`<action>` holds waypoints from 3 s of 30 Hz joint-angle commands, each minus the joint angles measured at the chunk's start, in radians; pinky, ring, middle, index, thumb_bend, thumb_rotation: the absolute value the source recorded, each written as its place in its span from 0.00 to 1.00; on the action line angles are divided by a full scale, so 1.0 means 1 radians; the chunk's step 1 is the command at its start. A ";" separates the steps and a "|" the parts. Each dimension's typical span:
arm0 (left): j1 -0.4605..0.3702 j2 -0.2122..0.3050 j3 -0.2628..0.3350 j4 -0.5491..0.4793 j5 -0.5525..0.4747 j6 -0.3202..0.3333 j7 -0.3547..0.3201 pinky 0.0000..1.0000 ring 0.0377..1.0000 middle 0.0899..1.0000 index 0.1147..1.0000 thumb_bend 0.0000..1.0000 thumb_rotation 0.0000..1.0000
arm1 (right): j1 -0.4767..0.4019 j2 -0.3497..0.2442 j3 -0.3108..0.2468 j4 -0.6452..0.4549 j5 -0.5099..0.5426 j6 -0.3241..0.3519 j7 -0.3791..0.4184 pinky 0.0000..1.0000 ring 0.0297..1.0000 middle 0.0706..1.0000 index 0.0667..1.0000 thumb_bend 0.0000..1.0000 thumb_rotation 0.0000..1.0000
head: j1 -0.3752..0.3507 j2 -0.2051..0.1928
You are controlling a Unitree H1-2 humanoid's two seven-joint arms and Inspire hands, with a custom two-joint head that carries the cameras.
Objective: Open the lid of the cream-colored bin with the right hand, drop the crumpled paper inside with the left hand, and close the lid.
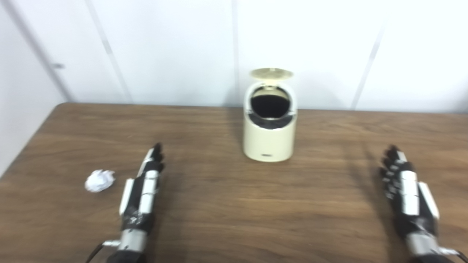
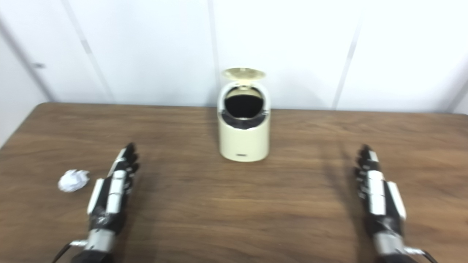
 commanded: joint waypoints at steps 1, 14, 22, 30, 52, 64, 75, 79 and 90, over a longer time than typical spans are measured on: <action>0.026 -0.031 -0.022 0.019 0.010 -0.021 0.011 1.00 1.00 1.00 0.98 0.48 0.90 | -0.021 -0.012 -0.007 -0.010 0.028 -0.050 0.017 1.00 1.00 1.00 0.99 0.52 1.00 | 0.035 -0.007; 0.018 -0.057 -0.039 0.047 0.062 -0.035 0.041 1.00 1.00 1.00 0.98 0.53 0.88 | -0.027 -0.008 -0.001 -0.088 0.048 0.029 -0.004 1.00 1.00 1.00 0.99 0.46 1.00 | 0.137 -0.021; 0.016 -0.071 -0.039 0.038 0.091 -0.018 0.066 1.00 0.98 0.98 0.96 0.56 0.86 | -0.024 -0.005 0.007 -0.142 0.050 0.086 -0.018 1.00 1.00 1.00 0.99 0.43 1.00 | 0.144 -0.026; 0.026 -0.038 -0.067 -0.057 0.185 0.060 0.072 1.00 1.00 0.99 0.99 0.60 0.64 | -0.022 0.000 0.012 -0.163 0.036 0.099 -0.032 1.00 1.00 1.00 0.98 0.44 1.00 | 0.123 -0.019; -0.138 0.217 0.013 -0.367 0.499 0.387 0.035 0.93 0.94 0.93 0.93 0.82 0.29 | -0.016 0.005 0.017 -0.140 0.053 0.087 -0.018 1.00 1.00 1.00 0.99 0.44 1.00 | 0.121 -0.019; -0.190 0.410 0.083 -0.298 0.494 0.434 -0.030 0.95 0.96 0.94 0.87 0.85 0.26 | -0.021 0.009 0.016 -0.125 0.044 0.081 -0.019 1.00 1.00 1.00 0.99 0.44 1.00 | 0.115 -0.030; -0.163 0.558 0.035 -0.314 0.654 0.601 -0.164 0.86 0.94 0.93 0.86 0.92 0.27 | -0.023 0.007 0.012 -0.136 0.050 0.092 -0.020 1.00 1.00 1.00 0.99 0.42 1.00 | 0.122 -0.029; -0.163 0.569 0.037 -0.309 0.745 0.613 -0.224 0.82 0.92 0.92 0.84 0.96 0.28 | -0.018 0.005 0.014 -0.138 0.045 0.091 -0.018 1.00 1.00 1.00 1.00 0.43 1.00 | 0.123 -0.028; -0.132 0.618 0.035 -0.266 0.792 0.603 -0.287 0.81 0.91 0.91 0.85 0.93 0.18 | -0.021 0.003 0.011 -0.116 0.046 0.079 -0.017 1.00 1.00 1.00 0.99 0.44 1.00 | 0.126 -0.023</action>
